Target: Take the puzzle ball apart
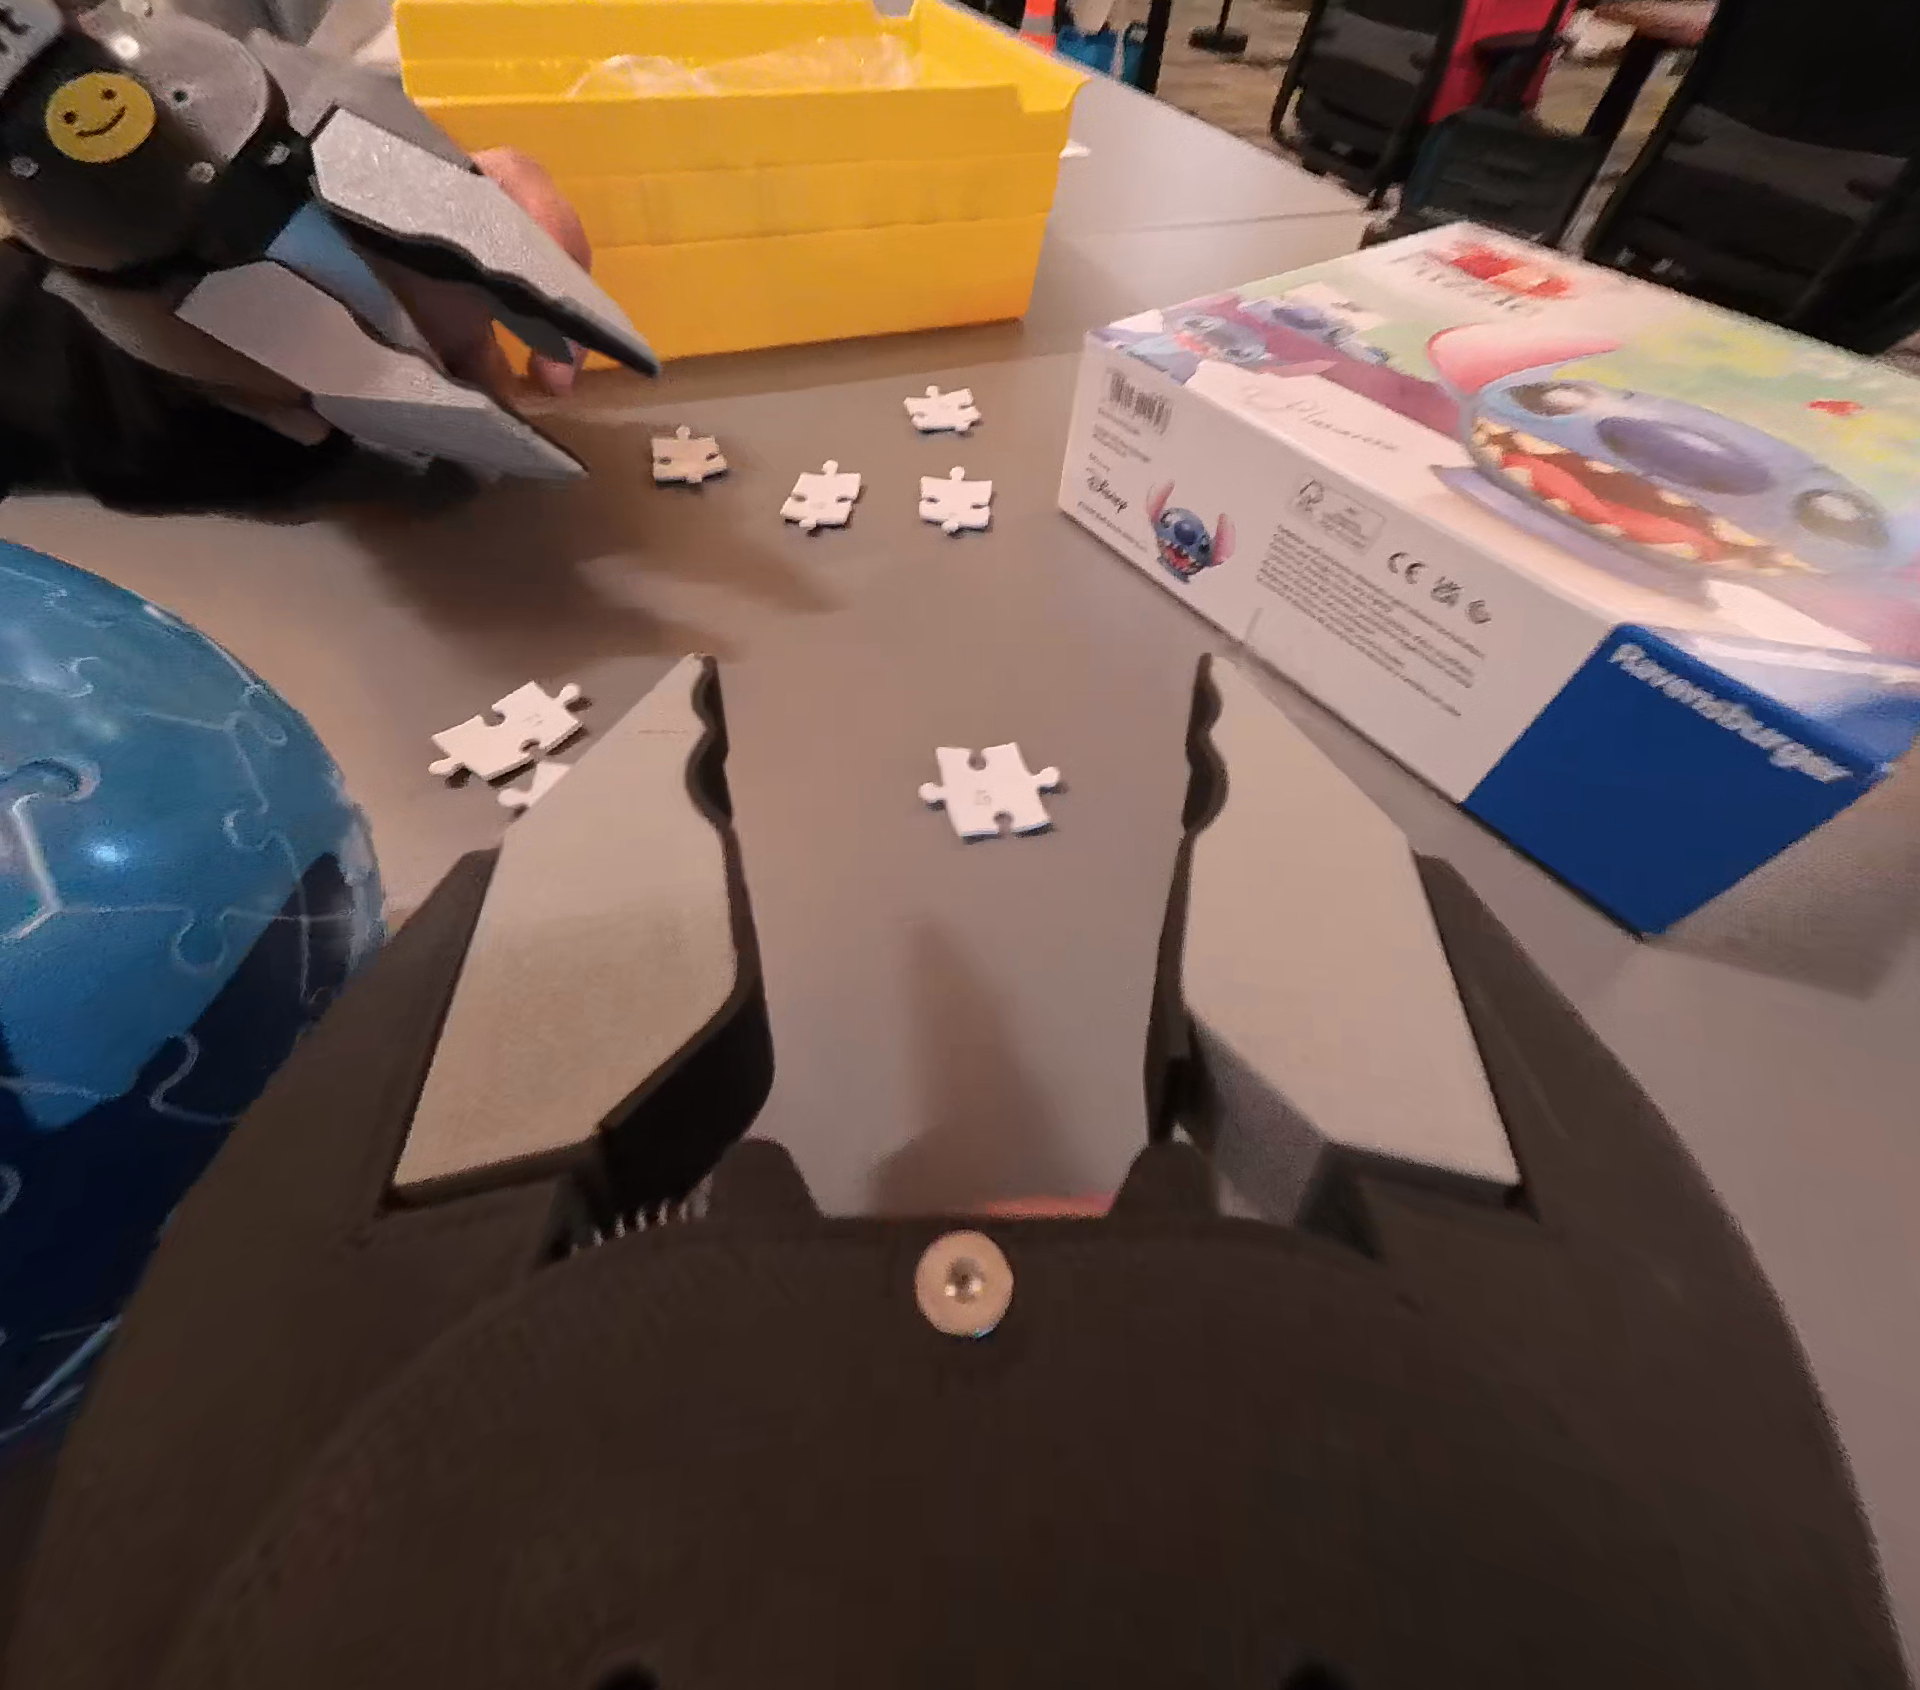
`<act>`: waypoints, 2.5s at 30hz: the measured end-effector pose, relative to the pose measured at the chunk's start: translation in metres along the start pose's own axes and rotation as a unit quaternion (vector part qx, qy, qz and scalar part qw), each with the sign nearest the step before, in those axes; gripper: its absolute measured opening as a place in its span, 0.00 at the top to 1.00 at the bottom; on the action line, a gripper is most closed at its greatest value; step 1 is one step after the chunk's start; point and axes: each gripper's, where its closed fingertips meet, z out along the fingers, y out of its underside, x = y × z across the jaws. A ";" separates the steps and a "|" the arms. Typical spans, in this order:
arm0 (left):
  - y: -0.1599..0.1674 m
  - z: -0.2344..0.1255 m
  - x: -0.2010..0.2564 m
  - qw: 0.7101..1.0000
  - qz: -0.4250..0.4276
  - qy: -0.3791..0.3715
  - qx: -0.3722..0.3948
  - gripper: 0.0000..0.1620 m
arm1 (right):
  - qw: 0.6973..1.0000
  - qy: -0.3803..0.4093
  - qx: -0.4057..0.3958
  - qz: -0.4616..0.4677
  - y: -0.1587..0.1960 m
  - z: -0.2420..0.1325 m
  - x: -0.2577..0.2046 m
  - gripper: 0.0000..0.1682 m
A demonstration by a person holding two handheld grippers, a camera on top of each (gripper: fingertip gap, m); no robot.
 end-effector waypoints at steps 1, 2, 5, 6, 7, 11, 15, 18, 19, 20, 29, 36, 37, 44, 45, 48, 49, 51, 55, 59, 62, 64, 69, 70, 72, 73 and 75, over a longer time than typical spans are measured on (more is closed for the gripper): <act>-0.002 -0.001 0.000 1.000 -0.009 0.003 0.007 0.82 | 1.000 0.006 0.014 -0.005 -0.004 -0.003 0.002 0.51; -0.004 -0.001 -0.001 1.000 -0.018 0.006 0.013 0.81 | 1.000 0.008 0.029 -0.005 -0.007 -0.007 0.003 0.53; -0.008 0.000 -0.004 0.999 -0.033 -0.004 0.021 0.50 | 0.998 0.015 0.054 0.020 -0.012 -0.013 0.009 0.48; -0.008 0.001 -0.006 0.999 -0.041 -0.012 0.021 0.40 | 0.998 0.028 0.052 0.033 -0.011 -0.013 0.015 0.45; -0.009 0.002 -0.009 0.998 -0.052 -0.018 0.023 0.29 | 0.997 0.034 0.047 0.041 -0.010 -0.013 0.018 0.39; -0.013 0.003 -0.016 0.993 -0.110 -0.015 0.037 0.11 | 0.998 0.031 0.036 0.037 -0.007 -0.014 0.013 0.18; -0.014 0.005 -0.012 0.993 -0.114 -0.005 0.034 0.21 | 0.998 0.058 0.018 0.012 -0.003 -0.011 0.015 0.19; -0.016 0.007 -0.010 0.994 -0.102 -0.012 0.034 0.34 | 0.997 0.079 0.013 0.005 -0.002 -0.010 0.019 0.23; -0.017 0.009 -0.009 0.994 -0.103 -0.009 0.035 0.35 | 0.996 0.090 0.018 0.003 -0.004 -0.012 0.021 0.24; -0.018 0.011 -0.009 0.994 -0.106 -0.007 0.036 0.34 | 0.995 0.097 0.025 0.000 -0.005 -0.013 0.023 0.24; -0.013 0.043 -0.015 0.992 -0.128 -0.006 -0.003 0.51 | 0.996 0.088 -0.005 0.026 0.004 -0.011 0.022 0.29; -0.011 0.057 -0.034 0.984 -0.174 0.023 -0.015 0.63 | 0.997 0.034 -0.019 0.069 0.007 0.000 0.023 0.47; -0.011 0.058 -0.032 0.982 -0.185 0.036 -0.016 0.63 | 0.997 0.033 -0.021 0.071 0.008 0.000 0.025 0.48; -0.025 0.052 -0.015 0.973 -0.215 0.071 0.045 0.63 | 0.993 0.004 0.005 0.119 0.000 0.005 0.021 0.44; -0.028 0.048 -0.015 0.971 -0.223 0.066 0.057 0.62 | 0.995 0.007 0.005 0.104 -0.001 0.005 0.019 0.43; -0.031 0.033 -0.023 0.970 -0.225 0.040 0.081 0.63 | 0.996 0.016 0.013 0.082 -0.004 0.001 0.019 0.43; -0.033 0.029 -0.022 0.971 -0.222 0.042 0.081 0.63 | 0.996 0.009 0.019 0.089 -0.005 -0.001 0.017 0.43; -0.045 0.019 -0.020 0.977 -0.185 0.044 0.096 0.62 | 0.996 -0.008 0.022 0.084 -0.006 -0.007 0.007 0.42; -0.043 0.013 -0.021 0.983 -0.154 0.034 0.096 0.62 | 0.998 0.045 0.036 0.010 -0.017 -0.031 0.014 0.44; -0.033 0.021 -0.014 0.978 -0.180 0.050 0.094 0.63 | 0.995 0.097 0.022 0.007 -0.006 -0.040 0.030 0.42; -0.039 0.018 -0.016 0.978 -0.170 0.039 0.119 0.68 | 0.991 0.126 -0.033 0.004 0.018 -0.035 0.036 0.43; -0.038 0.015 -0.022 0.977 -0.169 0.024 0.124 0.68 | 0.992 0.123 -0.016 -0.007 0.012 -0.038 0.032 0.43; -0.030 0.015 -0.035 0.974 -0.196 -0.002 0.112 0.75 | 0.995 0.095 -0.017 0.013 0.014 -0.035 0.028 0.43; -0.027 0.016 -0.036 0.974 -0.201 -0.003 0.105 0.75 | 0.996 0.086 -0.015 0.015 0.013 -0.035 0.027 0.44; -0.026 0.018 -0.033 0.974 -0.205 0.010 0.094 0.75 | 0.998 0.066 -0.009 0.020 0.012 -0.033 0.024 0.45; -0.025 0.018 -0.032 0.975 -0.204 0.011 0.091 0.75 | 0.998 0.053 -0.005 0.023 0.011 -0.032 0.022 0.46; -0.025 0.017 -0.029 0.975 -0.201 0.021 0.090 0.76 | 0.999 0.030 0.002 0.033 0.008 -0.029 0.018 0.46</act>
